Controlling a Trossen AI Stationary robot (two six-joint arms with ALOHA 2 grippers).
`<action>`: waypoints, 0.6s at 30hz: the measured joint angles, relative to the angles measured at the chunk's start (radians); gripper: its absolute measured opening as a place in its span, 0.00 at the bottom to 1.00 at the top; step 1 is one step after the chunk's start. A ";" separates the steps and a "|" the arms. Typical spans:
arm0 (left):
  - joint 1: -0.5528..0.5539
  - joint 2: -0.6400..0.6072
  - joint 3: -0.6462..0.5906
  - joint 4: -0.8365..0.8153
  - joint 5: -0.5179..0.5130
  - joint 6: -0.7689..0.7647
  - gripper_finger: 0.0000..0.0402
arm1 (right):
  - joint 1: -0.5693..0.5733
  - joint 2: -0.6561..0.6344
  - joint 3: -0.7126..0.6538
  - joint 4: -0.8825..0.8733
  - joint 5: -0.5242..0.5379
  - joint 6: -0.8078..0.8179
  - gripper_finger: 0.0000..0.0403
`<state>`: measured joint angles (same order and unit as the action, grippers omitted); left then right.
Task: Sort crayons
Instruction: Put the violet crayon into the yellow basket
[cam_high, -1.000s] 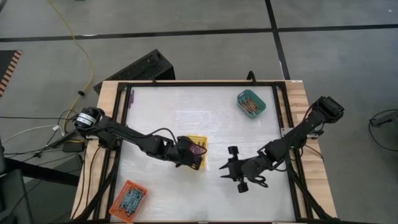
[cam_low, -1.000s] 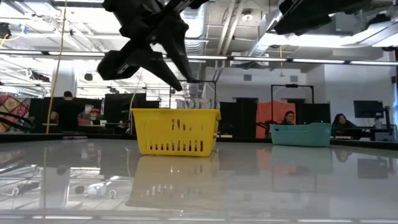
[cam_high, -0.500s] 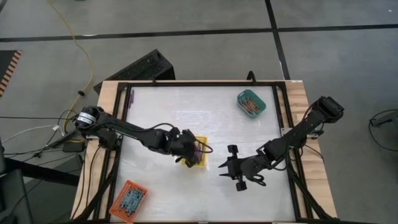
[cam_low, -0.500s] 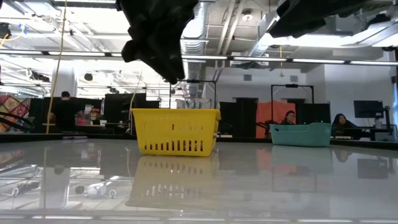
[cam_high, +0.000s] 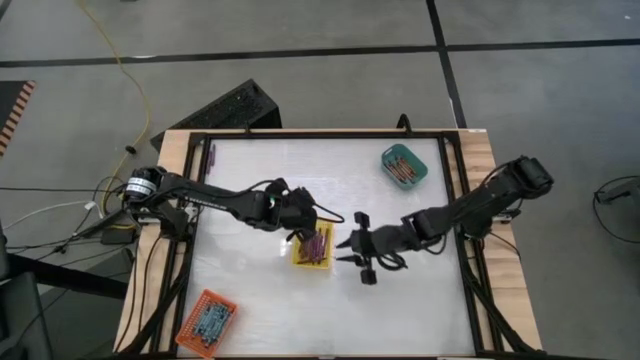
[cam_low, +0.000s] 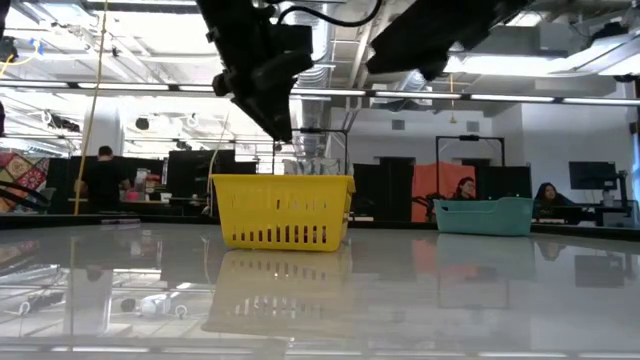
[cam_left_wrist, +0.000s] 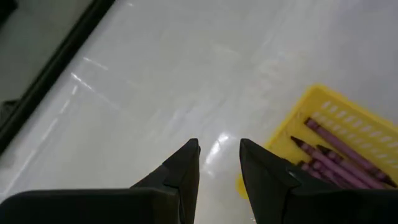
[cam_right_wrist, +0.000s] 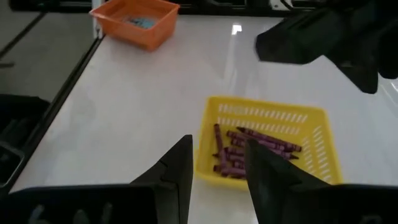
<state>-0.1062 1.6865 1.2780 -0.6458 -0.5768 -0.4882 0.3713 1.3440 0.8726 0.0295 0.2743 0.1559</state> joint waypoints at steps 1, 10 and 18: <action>0.002 0.000 -0.004 0.001 -0.002 0.016 0.26 | -0.017 0.004 0.000 0.010 -0.018 0.000 0.34; 0.002 0.000 -0.069 -0.025 -0.080 0.169 0.26 | -0.151 0.052 0.000 0.041 -0.149 -0.053 0.34; 0.022 0.000 -0.153 -0.041 -0.154 0.174 0.26 | -0.186 0.044 0.000 0.035 -0.152 -0.101 0.34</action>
<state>-0.0845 1.6863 1.1253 -0.6870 -0.7305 -0.3145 0.1848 1.3884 0.8726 0.0640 0.1223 0.0551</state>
